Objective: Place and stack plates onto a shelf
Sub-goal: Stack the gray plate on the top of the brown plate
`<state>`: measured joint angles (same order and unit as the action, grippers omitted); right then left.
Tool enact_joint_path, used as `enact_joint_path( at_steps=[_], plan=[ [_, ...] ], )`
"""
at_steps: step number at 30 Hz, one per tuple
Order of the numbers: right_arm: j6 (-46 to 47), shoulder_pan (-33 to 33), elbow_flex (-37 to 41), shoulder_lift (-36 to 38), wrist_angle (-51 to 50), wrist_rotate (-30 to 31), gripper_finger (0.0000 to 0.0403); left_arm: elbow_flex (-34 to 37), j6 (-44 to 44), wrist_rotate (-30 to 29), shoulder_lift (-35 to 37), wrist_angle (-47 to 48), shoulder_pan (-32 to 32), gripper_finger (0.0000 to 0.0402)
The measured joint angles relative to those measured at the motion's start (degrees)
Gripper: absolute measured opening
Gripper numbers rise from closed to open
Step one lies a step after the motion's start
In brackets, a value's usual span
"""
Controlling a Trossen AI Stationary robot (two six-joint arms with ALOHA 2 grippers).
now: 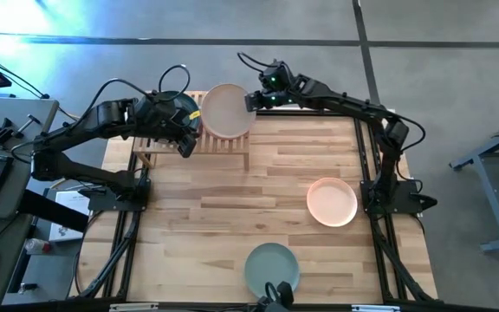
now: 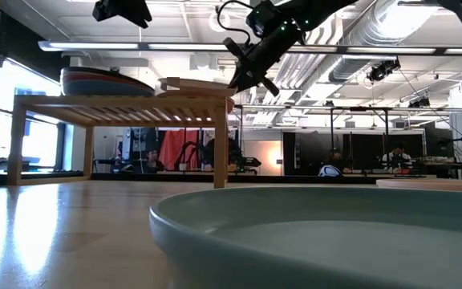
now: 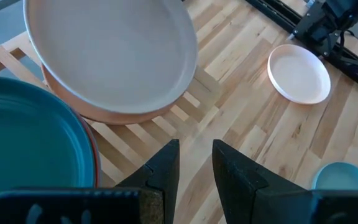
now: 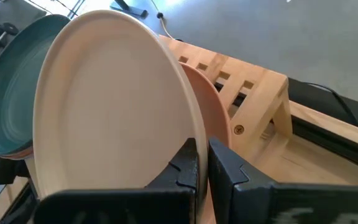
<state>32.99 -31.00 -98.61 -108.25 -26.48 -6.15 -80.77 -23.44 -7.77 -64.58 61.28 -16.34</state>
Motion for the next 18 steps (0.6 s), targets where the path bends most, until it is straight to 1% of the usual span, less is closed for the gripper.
enact_joint_path(
  at_steps=[7,10,18],
  plan=[
    [0.17,0.0,0.0,-0.31,0.57,-0.09,0.0,0.0,0.04,0.06,0.0,0.56,0.0,0.0085],
    [0.6,-0.09,0.0,-0.31,0.31,-1.35,0.0,0.0,0.04,0.09,0.0,0.65,0.0,0.0085],
    [0.01,-0.09,0.0,-0.31,-0.33,-1.31,0.0,0.0,0.11,0.09,0.0,0.65,0.0,0.0085]
  ],
)
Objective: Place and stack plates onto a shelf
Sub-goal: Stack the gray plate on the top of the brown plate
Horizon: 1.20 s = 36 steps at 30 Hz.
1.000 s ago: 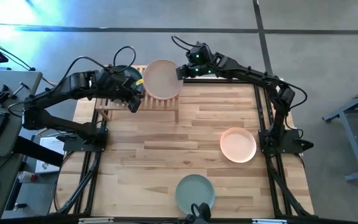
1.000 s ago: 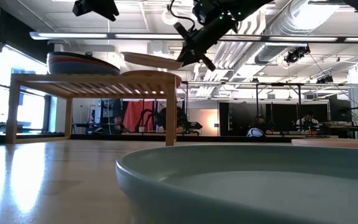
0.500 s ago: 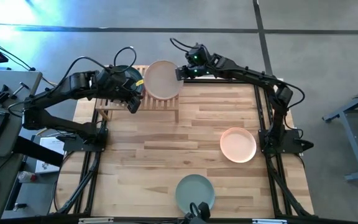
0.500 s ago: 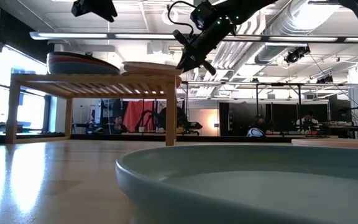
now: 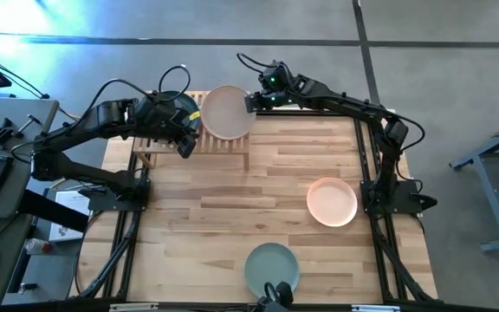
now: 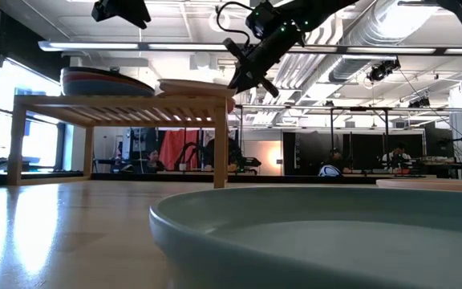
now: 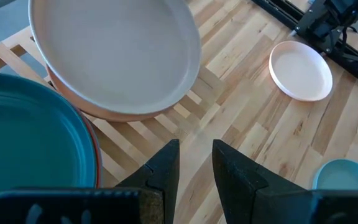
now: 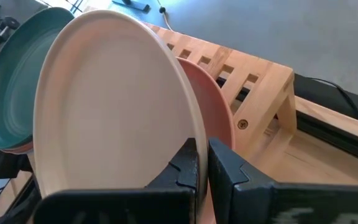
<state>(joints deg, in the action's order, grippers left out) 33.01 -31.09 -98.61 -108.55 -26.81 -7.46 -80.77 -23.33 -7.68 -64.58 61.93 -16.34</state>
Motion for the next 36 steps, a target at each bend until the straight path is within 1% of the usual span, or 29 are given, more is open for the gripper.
enact_joint_path(
  at_steps=[5,10,12,18,22,27,32,36],
  plan=[
    [-0.04,0.0,0.0,0.0,0.96,0.92,0.0,0.0,0.01,0.0,0.0,0.0,0.0,0.0085],
    [-0.82,0.0,0.0,0.0,1.18,0.12,0.0005,0.0,0.02,0.0,0.0,0.0,0.0,0.0085],
    [-0.93,0.0,0.0,0.0,1.18,-0.2,0.0019,0.0,0.02,0.0,0.0,0.0,0.0,0.0085],
    [-0.55,0.02,0.0,0.0,1.5,0.54,0.008,0.0,0.01,0.0,0.0,0.02,0.0,0.0085],
    [-0.91,0.02,0.0,0.0,2.03,0.48,0.0099,0.0,0.01,0.0,0.0,0.02,0.0,0.0085],
    [-0.92,-0.46,0.0,0.11,1.71,-0.62,0.0107,0.0,0.0,0.0,0.0,0.02,0.0,0.0085],
    [-0.89,-1.78,0.0,0.92,1.55,-5.23,0.0108,0.0,0.0,-0.02,0.0,0.02,0.0,0.0085],
    [-0.48,-2.8,0.0,2.27,0.24,-5.83,0.0108,0.0,0.0,-0.02,0.0,0.02,0.0,0.0085]
  ],
)
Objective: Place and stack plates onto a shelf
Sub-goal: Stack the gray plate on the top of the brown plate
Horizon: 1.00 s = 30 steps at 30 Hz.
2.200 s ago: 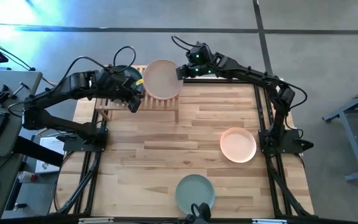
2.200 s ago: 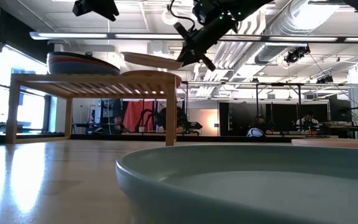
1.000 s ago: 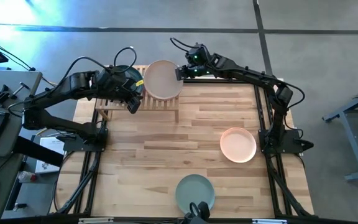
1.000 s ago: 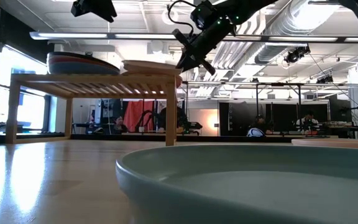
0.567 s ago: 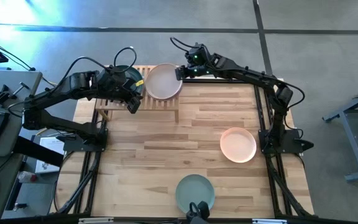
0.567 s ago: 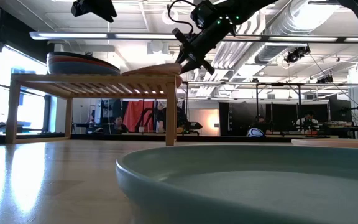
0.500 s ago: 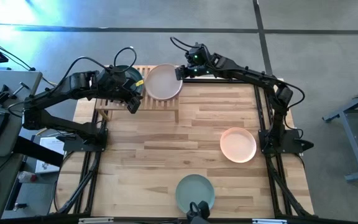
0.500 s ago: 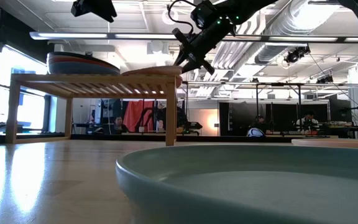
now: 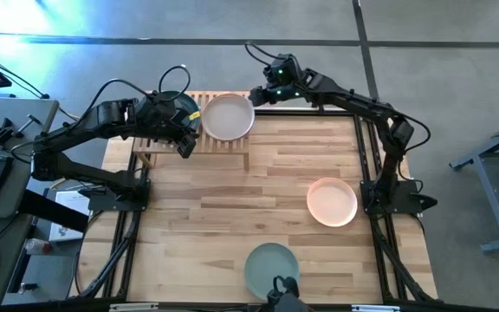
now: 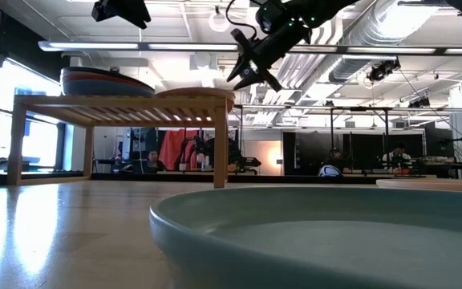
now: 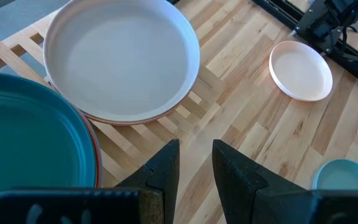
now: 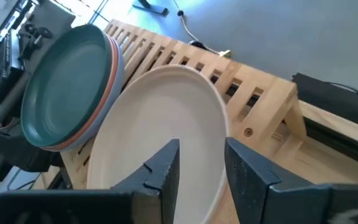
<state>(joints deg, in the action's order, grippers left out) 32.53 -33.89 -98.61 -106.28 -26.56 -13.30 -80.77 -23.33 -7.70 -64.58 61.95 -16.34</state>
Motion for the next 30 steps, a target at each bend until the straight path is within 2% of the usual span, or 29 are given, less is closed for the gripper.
enact_joint_path(
  at_steps=[10,15,21,30],
  plan=[
    [0.02,-0.88,0.0,2.14,-5.18,-1.89,0.0108,0.0,-0.02,-0.57,-0.01,0.0,-0.04,0.0085],
    [-0.46,1.25,0.0,2.14,-7.7,-3.62,0.0108,0.37,-1.64,-3.2,0.0,4.51,-0.61,0.0085],
    [-1.0,5.0,0.0,2.14,-6.91,-4.11,0.0108,2.3,-4.62,-3.48,-0.02,10.61,-1.33,0.0085],
    [-0.57,8.24,0.0,2.14,-6.14,-3.27,0.0108,4.41,-4.98,-3.45,-2.09,9.3,-1.4,0.0085]
  ],
)
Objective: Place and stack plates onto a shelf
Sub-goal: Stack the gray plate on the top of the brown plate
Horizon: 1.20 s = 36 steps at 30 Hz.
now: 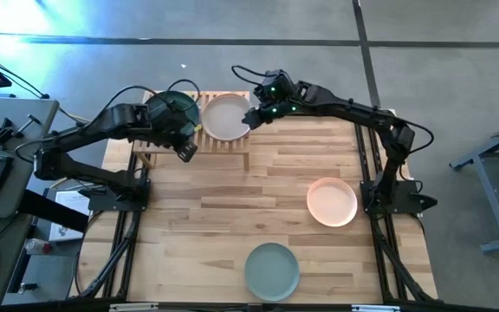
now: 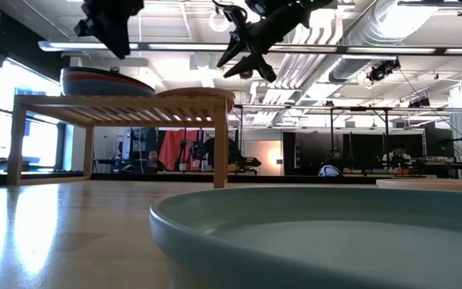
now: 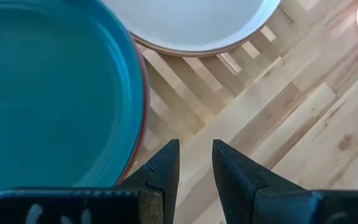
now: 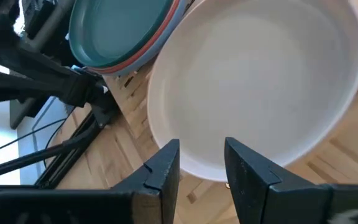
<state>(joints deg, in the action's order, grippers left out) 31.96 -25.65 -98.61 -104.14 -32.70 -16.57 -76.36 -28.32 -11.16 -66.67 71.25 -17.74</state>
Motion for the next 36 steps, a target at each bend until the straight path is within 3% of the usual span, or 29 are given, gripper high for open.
enact_joint_path(
  at_steps=[15,36],
  plan=[
    [-0.47,-0.2,0.0,0.0,-0.03,0.07,0.0108,1.58,0.02,-4.48,-7.62,-3.74,-0.12,0.0085],
    [-1.38,-0.2,0.0,0.0,-0.05,0.0,0.0108,1.53,-0.13,-5.57,-8.12,2.64,-5.22,0.0085]
  ],
)
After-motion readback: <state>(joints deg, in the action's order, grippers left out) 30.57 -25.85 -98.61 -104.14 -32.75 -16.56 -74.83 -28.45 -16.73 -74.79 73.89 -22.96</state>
